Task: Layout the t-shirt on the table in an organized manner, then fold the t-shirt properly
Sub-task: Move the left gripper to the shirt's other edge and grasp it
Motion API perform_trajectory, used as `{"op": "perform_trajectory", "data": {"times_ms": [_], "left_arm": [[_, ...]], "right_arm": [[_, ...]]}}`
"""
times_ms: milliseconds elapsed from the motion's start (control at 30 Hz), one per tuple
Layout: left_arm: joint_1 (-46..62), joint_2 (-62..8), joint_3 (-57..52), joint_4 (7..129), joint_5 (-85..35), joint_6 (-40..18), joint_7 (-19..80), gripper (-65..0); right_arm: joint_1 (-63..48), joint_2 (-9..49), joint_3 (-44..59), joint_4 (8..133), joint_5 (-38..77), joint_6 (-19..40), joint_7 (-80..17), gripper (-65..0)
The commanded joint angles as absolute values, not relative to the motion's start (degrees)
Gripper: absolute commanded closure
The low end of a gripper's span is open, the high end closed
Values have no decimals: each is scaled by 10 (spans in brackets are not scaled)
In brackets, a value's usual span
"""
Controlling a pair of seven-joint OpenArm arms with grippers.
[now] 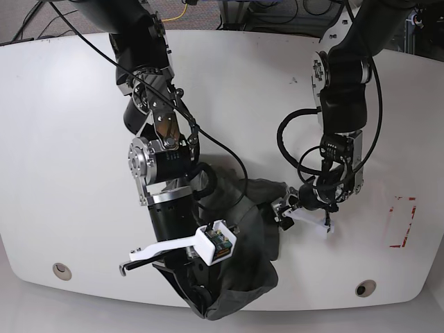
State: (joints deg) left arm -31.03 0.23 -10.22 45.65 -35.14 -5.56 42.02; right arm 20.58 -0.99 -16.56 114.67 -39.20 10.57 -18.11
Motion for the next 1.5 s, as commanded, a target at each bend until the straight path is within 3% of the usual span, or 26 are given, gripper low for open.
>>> {"op": "perform_trajectory", "data": {"times_ms": [0, 900, 967, 1267, 1467], "left_arm": [[-332, -10, -102, 465, -361, -43, 413, -531], [-336, 16, -69, 400, -349, -28, 373, -521], [-336, 22, -69, 400, -349, -28, 373, -476], [-335, 27, -69, 400, -349, -28, 371, -135], [-336, 27, -69, 402, -349, -27, 371, -3]], "right_arm": [[220, -12, -165, 1156, -394, 95, -167, 0], [218, -13, -167, 1156, -389, 95, -167, 0], [216, -13, -166, 1156, -376, 93, -167, 0], [211, -10, -165, 1156, -363, 91, -167, 0], [211, -9, -165, 1156, -362, 91, -167, 0]]}}
